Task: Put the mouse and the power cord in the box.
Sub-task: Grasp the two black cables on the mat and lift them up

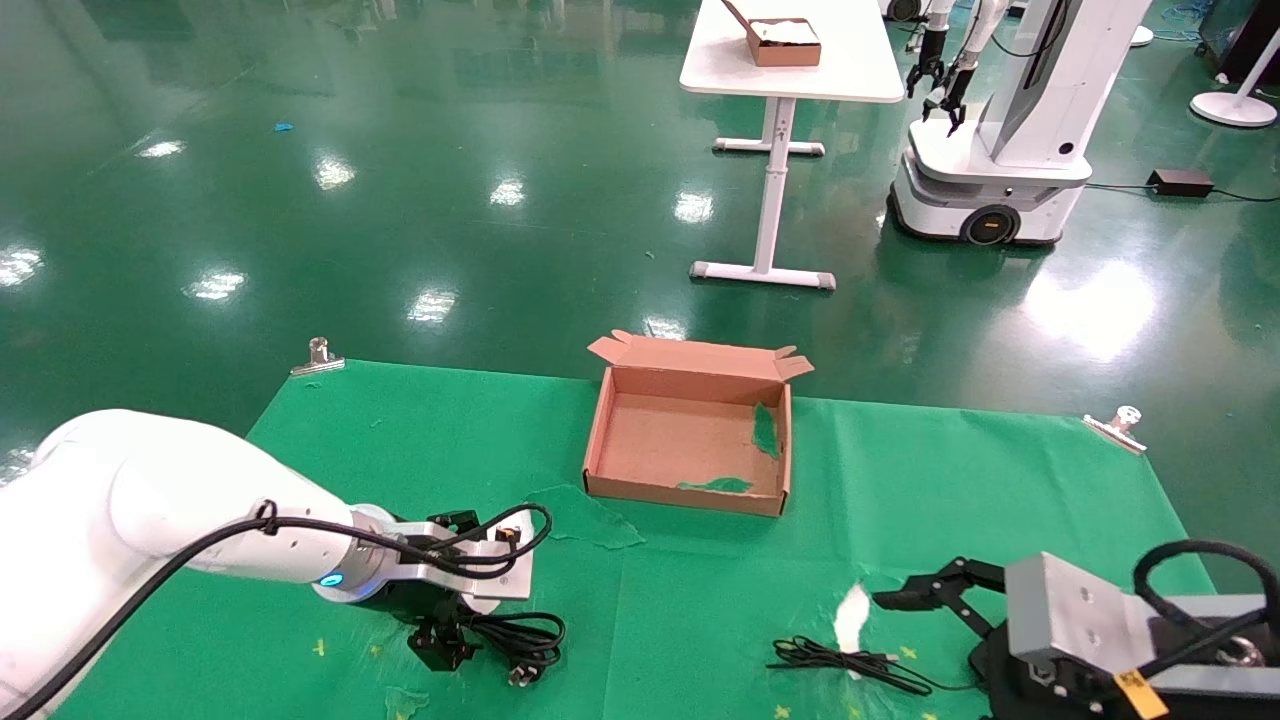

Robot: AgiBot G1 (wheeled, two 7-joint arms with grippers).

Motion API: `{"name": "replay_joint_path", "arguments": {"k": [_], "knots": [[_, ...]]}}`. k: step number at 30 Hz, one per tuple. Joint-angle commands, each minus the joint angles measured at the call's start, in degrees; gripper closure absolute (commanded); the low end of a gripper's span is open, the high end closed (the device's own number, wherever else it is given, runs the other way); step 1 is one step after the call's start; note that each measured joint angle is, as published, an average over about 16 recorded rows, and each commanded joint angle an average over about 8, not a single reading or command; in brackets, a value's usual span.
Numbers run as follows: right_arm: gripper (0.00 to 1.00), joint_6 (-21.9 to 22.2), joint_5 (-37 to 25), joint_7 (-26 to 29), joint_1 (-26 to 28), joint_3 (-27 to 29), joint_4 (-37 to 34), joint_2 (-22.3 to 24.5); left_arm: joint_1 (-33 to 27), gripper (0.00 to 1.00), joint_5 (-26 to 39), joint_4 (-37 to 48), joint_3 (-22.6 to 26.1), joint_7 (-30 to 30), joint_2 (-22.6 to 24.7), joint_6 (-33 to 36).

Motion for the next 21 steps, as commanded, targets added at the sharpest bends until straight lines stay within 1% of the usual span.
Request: {"name": "replay_joint_path", "arguments": {"k": [1, 8, 21], "knots": [[0.00, 0.10, 0.07, -0.04, -0.10, 0.06, -0.04, 0.07, -0.20, 0.00, 0.31, 1.86, 0.18, 0.82, 0.80, -0.86], [0.00, -0.12, -1.06, 0.08, -0.03, -0.59, 0.12, -0.18, -0.70, 0.00, -0.21, 5.61, -0.11, 3.14, 1.82, -2.79], [0.00, -0.49, -3.22, 1.68, 1.36, -2.22, 0.45, -2.39, -1.91, 0.00, -1.56, 9.28, -0.75, 5.64, 2.37, -3.36]]}}
